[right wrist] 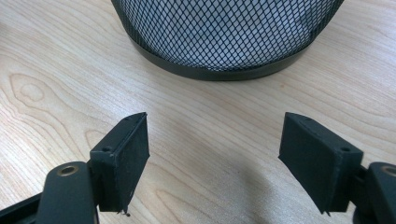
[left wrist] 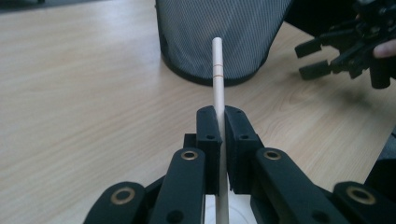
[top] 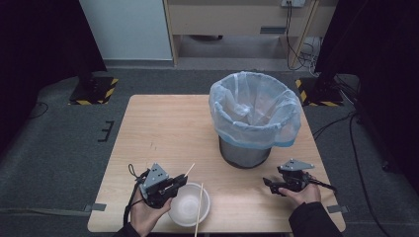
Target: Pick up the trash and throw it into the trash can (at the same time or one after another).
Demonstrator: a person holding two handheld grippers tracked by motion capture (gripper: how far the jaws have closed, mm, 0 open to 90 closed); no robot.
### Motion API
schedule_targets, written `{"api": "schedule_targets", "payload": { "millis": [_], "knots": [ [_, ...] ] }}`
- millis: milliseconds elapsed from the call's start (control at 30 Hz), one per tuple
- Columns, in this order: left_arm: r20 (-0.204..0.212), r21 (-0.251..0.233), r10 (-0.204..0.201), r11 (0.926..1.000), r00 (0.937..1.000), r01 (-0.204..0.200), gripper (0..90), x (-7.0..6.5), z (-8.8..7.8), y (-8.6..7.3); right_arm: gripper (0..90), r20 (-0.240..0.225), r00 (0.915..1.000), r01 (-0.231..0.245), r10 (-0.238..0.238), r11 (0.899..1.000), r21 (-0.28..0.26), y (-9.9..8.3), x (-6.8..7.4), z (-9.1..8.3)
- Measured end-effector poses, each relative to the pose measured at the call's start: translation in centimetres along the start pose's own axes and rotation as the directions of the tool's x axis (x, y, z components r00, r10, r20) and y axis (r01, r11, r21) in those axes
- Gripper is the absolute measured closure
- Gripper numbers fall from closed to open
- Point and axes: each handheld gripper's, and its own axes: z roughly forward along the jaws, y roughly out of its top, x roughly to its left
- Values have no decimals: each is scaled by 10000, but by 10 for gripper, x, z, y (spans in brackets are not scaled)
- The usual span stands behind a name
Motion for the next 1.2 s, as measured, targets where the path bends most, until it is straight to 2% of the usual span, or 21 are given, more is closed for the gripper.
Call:
{"api": "schedule_targets", "payload": {
  "millis": [267, 400, 600, 667, 733, 767, 800, 833, 867, 933, 1100, 1200],
  "knots": [
    [-97, -638, 177, 9978, 9998, -183, 852, 4, -5, 13, 235, 16, 9998, 203, -204, 9994, 279, -2, 1, 4],
    [-145, -1193, 293, 9924, 9995, -308, 853, 8, -9, 27, 223, 41, 9994, 337, -339, 9987, 380, -3, 1, 5],
    [-131, -1666, 320, 9854, 9994, -337, 853, 11, -12, 43, 216, 84, 9991, 402, -407, 9979, 499, -4, 1, 6],
    [33, -1983, 295, 9797, 9996, -282, 853, 14, -12, 55, 213, 92, 9992, 396, -401, 9980, 491, -5, 0, 6],
    [55, -2072, 277, 9780, 9996, -260, 853, 15, -12, 58, 212, 93, 9992, 375, -381, 9980, 513, -5, 0, 6],
    [100, -2344, 229, 9719, 9997, -199, 853, 16, -12, 67, 209, 86, 9994, 324, -329, 9978, 584, -6, 0, 6],
    [100, -2344, 229, 9719, 9997, -199, 853, 16, -12, 67, 209, 86, 9994, 324, -329, 9978, 584, -6, 0, 6],
    [121, -2476, 209, 9687, 9997, -172, 853, 16, -12, 71, 207, 73, 9993, 365, -370, 9976, 585, -6, 0, 7],
    [99, -2679, 245, 9632, 9997, -209, 853, 16, -11, 79, 203, 63, 9991, 419, -424, 9972, 624, -7, 0, 7],
    [81, -2757, 270, 9609, 9996, -237, 853, 16, -11, 84, 201, 53, 9991, 407, -411, 9971, 644, -7, 0, 7],
    [-174, -3181, 437, 9469, 9989, -469, 853, 16, -7, 109, 189, 10, 9992, 389, -391, 9965, 743, -8, 0, 8],
    [-277, -3252, 503, 9439, 9983, -566, 853, 16, -5, 117, 185, 6, 9991, 426, -428, 9961, 770, -9, 0, 9]
  ]
}}
